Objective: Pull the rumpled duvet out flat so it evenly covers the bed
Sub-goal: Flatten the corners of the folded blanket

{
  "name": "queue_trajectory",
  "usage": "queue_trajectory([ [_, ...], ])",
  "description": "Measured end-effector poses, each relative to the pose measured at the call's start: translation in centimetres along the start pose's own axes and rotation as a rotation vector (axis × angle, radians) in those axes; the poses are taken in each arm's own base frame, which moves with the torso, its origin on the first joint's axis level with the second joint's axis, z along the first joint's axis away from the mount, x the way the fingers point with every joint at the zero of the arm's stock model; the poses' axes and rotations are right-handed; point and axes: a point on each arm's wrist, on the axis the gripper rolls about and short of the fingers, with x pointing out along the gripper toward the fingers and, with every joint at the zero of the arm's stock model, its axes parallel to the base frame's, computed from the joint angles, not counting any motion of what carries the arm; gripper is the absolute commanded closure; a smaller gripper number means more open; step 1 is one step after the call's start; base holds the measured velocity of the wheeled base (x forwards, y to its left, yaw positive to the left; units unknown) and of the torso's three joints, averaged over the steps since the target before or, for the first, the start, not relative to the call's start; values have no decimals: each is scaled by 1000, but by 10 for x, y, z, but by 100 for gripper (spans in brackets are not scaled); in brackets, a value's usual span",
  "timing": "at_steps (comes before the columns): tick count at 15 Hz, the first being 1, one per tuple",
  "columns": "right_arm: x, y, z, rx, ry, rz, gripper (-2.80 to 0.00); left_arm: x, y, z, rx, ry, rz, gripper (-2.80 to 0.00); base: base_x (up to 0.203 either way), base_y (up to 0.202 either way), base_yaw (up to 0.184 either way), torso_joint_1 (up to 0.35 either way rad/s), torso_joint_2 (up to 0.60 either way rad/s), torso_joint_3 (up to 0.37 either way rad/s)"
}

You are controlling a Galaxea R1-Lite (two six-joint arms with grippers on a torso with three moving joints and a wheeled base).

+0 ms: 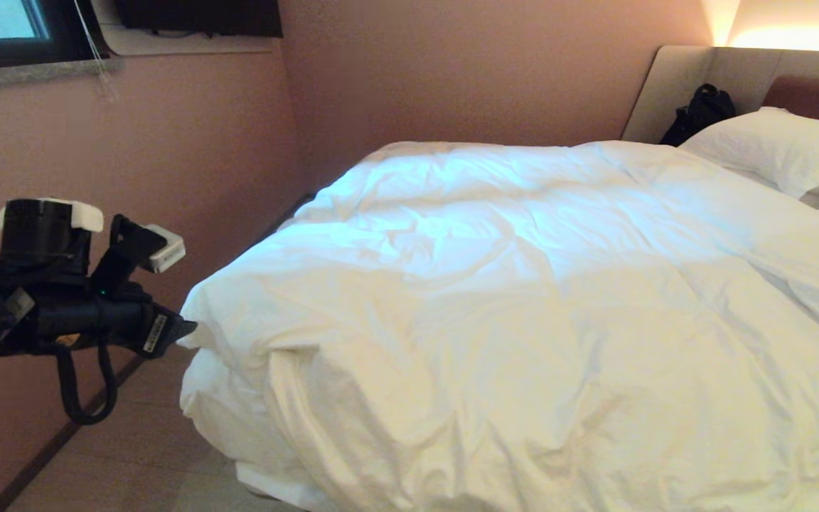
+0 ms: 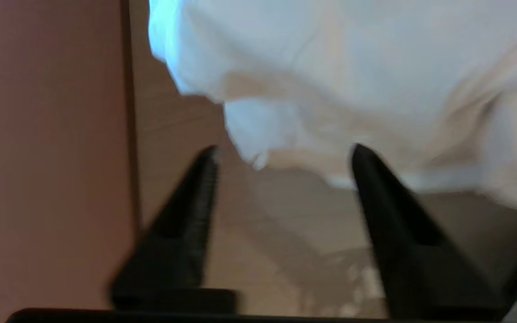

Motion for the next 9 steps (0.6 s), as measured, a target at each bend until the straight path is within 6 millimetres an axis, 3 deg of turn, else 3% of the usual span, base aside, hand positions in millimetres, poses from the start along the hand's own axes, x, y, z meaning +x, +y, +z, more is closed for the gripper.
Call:
queue_trajectory([
  [9,0,0,0,0,0,0,0,68,-11,-31,62,105,-65,0,0,0,0,0,0,0],
])
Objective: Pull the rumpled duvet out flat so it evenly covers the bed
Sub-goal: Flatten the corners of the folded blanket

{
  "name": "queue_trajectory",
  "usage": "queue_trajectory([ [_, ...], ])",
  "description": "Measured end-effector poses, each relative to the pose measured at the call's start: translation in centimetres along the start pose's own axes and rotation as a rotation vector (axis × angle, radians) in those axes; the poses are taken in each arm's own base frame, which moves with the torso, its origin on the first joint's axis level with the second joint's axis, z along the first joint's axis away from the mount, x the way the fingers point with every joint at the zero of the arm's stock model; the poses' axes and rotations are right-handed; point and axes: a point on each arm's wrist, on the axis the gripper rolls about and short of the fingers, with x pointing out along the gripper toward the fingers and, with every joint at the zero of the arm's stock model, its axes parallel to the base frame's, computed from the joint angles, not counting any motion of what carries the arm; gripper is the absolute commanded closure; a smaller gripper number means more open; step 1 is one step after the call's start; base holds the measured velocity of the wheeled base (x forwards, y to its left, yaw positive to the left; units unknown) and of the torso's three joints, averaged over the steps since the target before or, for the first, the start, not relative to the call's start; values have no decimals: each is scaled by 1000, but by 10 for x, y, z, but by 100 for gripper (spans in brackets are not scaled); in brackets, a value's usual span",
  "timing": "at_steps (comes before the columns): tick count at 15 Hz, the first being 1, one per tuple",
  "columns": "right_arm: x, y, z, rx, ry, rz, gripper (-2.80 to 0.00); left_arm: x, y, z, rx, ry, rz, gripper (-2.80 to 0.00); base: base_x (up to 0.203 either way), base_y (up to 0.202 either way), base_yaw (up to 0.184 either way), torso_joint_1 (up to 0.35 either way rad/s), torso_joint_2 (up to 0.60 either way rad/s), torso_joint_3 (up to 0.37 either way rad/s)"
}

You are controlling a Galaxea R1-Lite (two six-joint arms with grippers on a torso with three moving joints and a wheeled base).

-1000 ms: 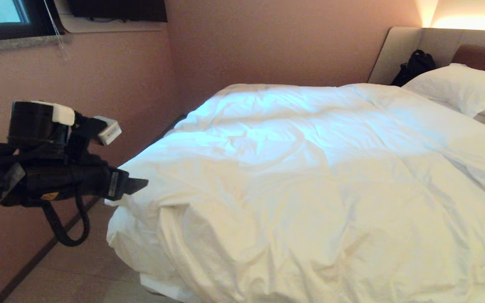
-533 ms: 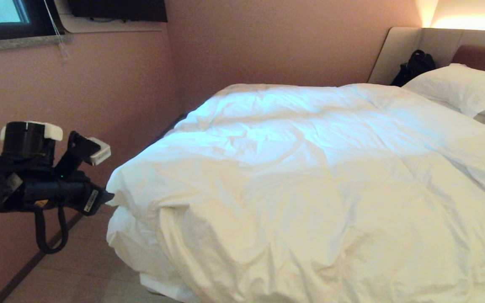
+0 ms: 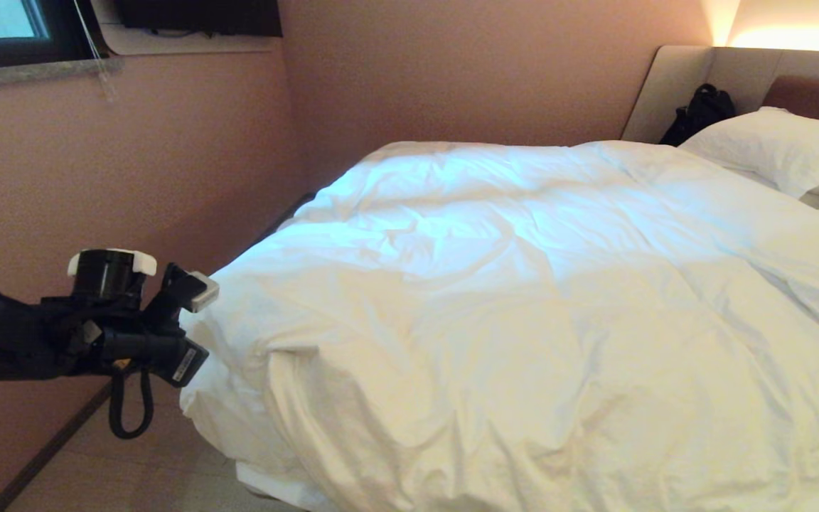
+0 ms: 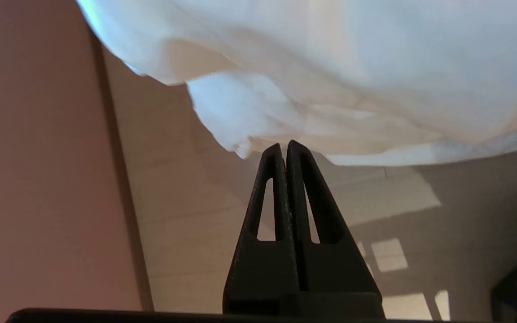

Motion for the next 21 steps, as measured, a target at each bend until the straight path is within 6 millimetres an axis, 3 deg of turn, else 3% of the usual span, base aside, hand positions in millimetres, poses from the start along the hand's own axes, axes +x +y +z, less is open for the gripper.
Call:
queue_trajectory([
  [4,0,0,0,0,0,-1,0,31,-10,-7,3,52,-57,0,0,0,0,0,0,0],
  [11,0,0,0,0,0,0,0,70,-30,-11,-28,-9,-58,0,0,0,0,0,0,0],
  [21,0,0,0,0,1,0,0,104,-55,-19,-36,-49,-62,0,0,0,0,0,0,0],
])
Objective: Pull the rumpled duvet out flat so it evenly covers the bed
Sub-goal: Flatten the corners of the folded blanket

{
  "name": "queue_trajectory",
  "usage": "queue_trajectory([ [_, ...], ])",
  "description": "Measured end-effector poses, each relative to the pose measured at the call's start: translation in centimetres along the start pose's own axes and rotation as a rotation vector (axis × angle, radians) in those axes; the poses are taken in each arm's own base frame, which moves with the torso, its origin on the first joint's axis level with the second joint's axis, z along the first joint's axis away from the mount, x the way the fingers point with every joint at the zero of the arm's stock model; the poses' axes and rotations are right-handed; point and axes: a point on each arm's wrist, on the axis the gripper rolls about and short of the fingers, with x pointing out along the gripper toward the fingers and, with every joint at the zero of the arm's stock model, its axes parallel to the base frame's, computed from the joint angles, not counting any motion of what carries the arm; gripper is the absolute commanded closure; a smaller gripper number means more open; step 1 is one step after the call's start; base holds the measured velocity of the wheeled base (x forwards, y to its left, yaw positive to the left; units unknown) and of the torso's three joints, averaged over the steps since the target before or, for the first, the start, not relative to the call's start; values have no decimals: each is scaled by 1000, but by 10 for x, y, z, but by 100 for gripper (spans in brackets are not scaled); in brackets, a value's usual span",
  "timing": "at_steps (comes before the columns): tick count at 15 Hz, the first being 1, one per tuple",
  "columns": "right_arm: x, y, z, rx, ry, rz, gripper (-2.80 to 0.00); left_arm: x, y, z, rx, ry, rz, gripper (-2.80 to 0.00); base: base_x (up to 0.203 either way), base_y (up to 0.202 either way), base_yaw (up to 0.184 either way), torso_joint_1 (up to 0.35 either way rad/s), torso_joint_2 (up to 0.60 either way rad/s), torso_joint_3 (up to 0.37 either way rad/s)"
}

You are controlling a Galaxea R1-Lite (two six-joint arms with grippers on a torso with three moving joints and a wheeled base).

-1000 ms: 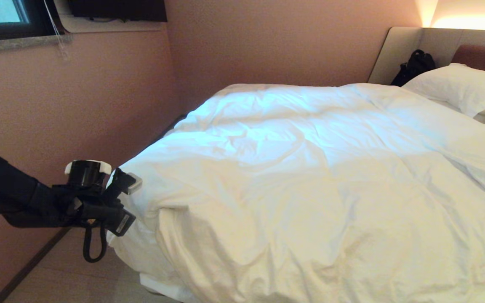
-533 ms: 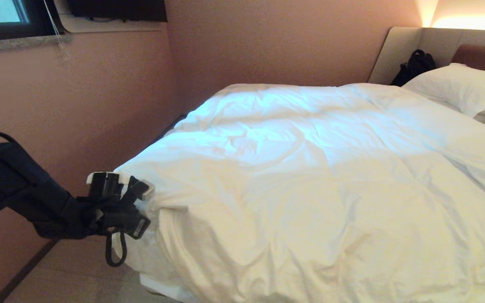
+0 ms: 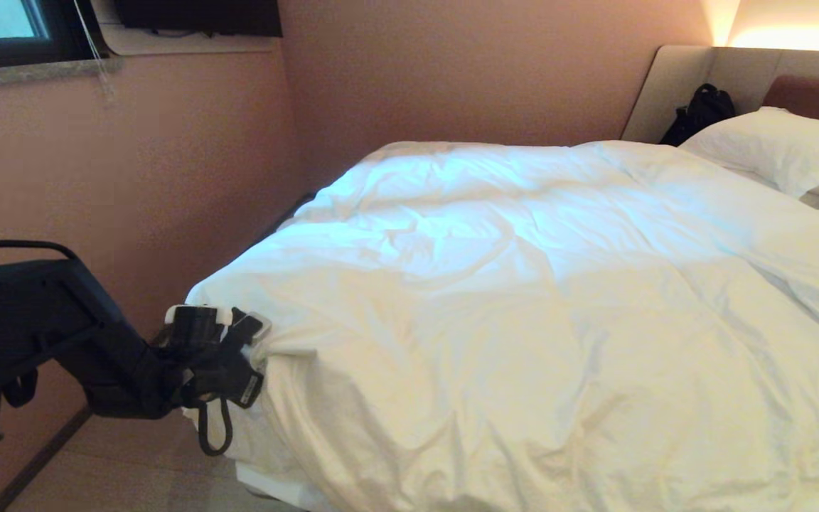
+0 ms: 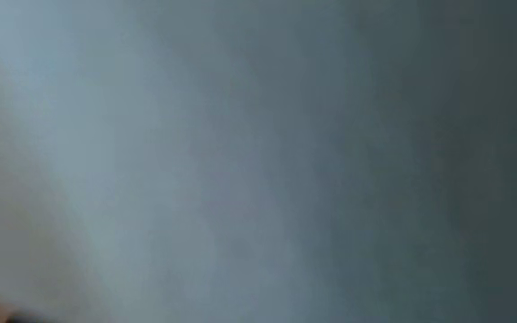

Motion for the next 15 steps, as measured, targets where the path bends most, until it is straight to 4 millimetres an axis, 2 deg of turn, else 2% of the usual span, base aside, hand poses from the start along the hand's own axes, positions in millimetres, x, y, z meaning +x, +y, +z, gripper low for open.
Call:
queue_trajectory([
  [2,0,0,0,0,0,0,0,2,-3,-2,0,9,-8,0,0,0,0,0,0,0],
  [3,0,0,0,0,0,0,0,3,-4,-3,1,10,-11,-280,0,0,0,0,0,0],
  [8,0,0,0,0,0,0,0,4,-5,-1,-33,-1,-18,-280,0,0,0,0,0,0],
  [12,0,0,0,0,1,0,0,8,-5,12,-117,-146,26,-280,0,0,0,0,0,0],
  [15,0,0,0,0,0,0,0,12,-12,20,-167,-254,35,-280,0,0,0,0,0,0],
])
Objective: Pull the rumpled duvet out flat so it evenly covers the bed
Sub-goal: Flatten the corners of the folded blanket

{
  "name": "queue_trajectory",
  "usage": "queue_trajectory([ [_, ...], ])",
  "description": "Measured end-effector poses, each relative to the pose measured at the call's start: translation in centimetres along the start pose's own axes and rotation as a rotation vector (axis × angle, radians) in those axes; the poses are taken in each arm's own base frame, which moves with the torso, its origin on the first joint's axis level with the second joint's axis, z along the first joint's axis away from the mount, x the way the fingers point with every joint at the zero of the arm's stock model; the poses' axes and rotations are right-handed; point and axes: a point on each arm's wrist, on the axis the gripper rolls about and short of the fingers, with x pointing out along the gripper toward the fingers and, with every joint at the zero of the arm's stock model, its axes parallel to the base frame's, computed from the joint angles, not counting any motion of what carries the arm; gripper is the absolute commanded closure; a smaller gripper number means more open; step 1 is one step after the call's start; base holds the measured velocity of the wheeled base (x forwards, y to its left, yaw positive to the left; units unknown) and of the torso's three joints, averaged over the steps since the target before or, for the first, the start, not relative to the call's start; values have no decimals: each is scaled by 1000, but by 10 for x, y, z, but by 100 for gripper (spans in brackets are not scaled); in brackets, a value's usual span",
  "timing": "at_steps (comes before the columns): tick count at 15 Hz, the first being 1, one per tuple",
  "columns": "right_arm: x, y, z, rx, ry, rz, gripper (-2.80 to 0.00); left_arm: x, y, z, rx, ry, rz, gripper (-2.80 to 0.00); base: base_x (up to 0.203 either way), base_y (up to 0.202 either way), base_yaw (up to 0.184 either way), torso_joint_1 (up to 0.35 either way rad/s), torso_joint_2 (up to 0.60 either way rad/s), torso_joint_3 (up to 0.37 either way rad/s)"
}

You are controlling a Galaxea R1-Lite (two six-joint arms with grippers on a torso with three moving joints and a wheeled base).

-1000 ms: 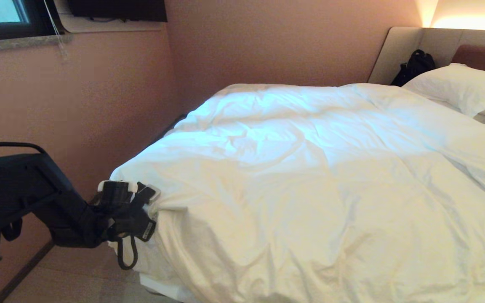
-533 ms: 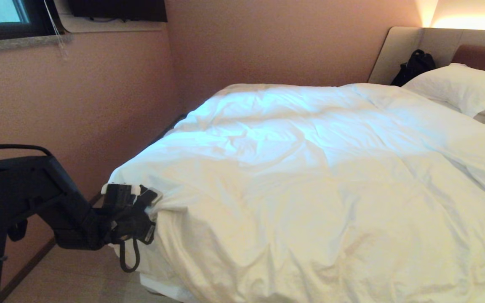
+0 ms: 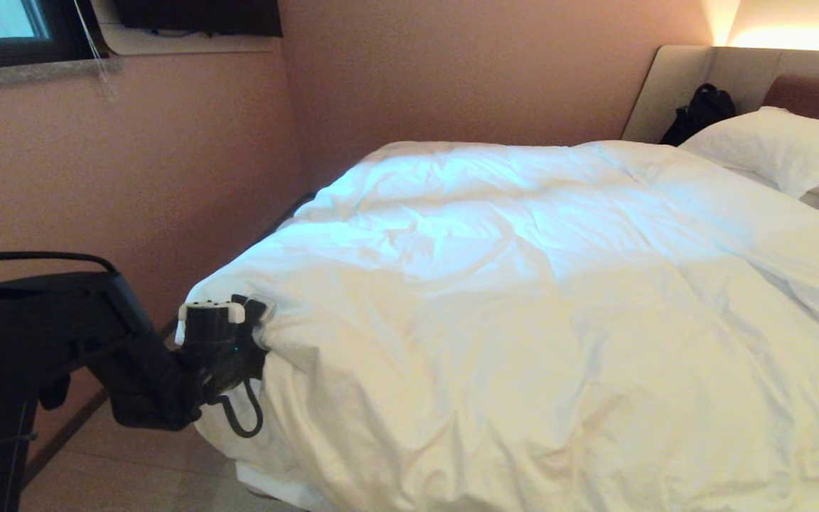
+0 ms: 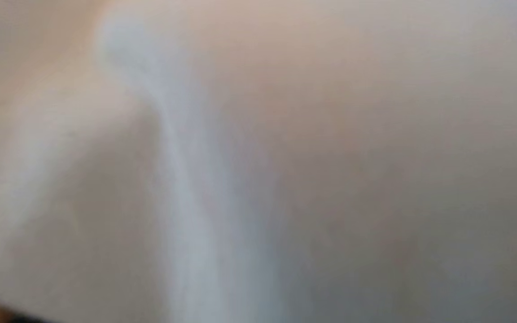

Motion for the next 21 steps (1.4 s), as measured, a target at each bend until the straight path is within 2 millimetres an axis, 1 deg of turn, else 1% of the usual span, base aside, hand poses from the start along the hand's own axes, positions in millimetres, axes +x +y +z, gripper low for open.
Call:
queue_trajectory([
  [3,0,0,0,0,0,0,0,4,-6,5,-27,-20,-13,-280,0,0,0,0,0,0],
  [7,0,0,0,0,-1,0,0,11,-10,26,-86,-80,-23,-280,0,0,0,0,0,0],
  [11,0,0,0,0,-1,0,0,13,-11,51,-120,-164,-30,-280,0,0,0,0,0,0],
  [14,0,0,0,0,0,0,0,14,-20,61,-157,-200,-110,-280,0,0,0,0,0,0],
  [16,0,0,0,0,0,0,0,8,-20,68,-222,-211,-177,-280,0,0,0,0,0,0],
  [18,0,0,0,0,-1,0,0,-4,-16,77,-298,-199,-245,-280,0,0,0,0,0,0],
  [21,0,0,0,0,-1,0,0,-23,2,93,-415,-205,-351,-280,0,0,0,0,0,0],
])
